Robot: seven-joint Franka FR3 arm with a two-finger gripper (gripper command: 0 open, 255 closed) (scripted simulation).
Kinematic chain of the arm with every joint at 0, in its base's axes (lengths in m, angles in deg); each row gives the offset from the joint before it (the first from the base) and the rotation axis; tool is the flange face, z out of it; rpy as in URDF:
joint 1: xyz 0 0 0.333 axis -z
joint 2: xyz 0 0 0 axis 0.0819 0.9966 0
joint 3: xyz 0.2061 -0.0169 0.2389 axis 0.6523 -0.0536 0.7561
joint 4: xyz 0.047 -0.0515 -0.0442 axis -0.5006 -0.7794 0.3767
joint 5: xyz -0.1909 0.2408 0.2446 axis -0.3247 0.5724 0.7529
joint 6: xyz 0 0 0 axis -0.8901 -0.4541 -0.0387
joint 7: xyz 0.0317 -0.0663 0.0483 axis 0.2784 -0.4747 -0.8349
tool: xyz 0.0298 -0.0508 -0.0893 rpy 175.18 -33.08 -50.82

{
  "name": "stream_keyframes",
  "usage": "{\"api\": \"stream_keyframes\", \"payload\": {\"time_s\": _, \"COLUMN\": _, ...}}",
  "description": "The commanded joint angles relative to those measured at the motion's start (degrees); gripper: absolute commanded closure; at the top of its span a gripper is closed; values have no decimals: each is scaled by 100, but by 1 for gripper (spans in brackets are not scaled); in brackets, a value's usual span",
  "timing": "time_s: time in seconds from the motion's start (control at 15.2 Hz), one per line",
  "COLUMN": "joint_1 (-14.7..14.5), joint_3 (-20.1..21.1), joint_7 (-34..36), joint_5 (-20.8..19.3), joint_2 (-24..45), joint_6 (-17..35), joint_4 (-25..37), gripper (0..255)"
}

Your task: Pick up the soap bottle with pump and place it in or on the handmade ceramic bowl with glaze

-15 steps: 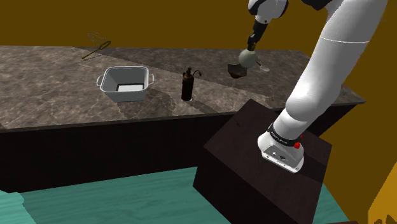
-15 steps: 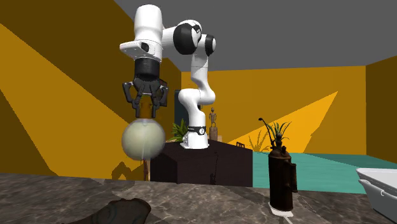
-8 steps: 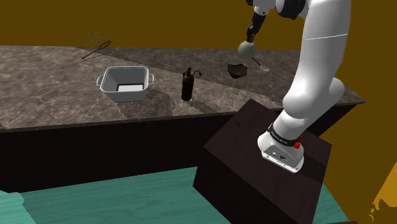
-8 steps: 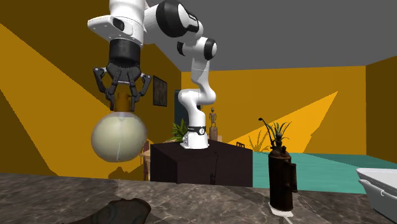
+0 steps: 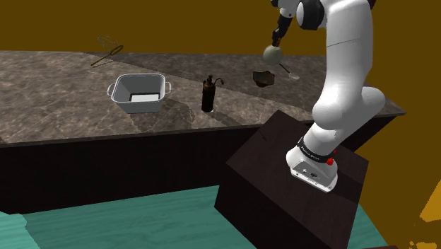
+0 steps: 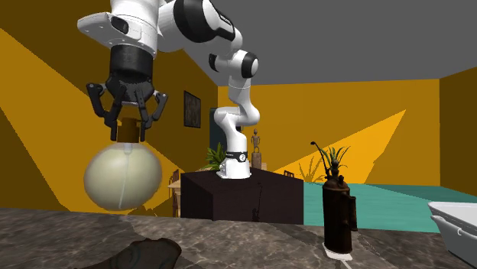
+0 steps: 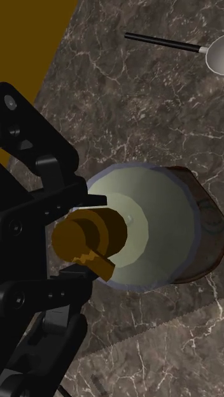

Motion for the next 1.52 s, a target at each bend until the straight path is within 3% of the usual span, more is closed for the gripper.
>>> {"api": "stream_keyframes", "payload": {"time_s": 0.0, "joint_1": -1, "joint_3": 20, "joint_7": -25, "joint_5": 32, "joint_2": 47, "joint_6": 129, "joint_4": -83, "gripper": 255}}
{"api": "stream_keyframes", "payload": {"time_s": 1.19, "joint_1": 76, "joint_3": 270, "joint_7": -255, "joint_5": 368, "joint_2": 628, "joint_6": 1134, "joint_4": -556, "gripper": 255}}
{"api": "stream_keyframes", "payload": {"time_s": 1.45, "joint_1": 76, "joint_3": 270, "joint_7": -255, "joint_5": 368, "joint_2": 628, "joint_6": 1134, "joint_4": -556, "gripper": 255}}
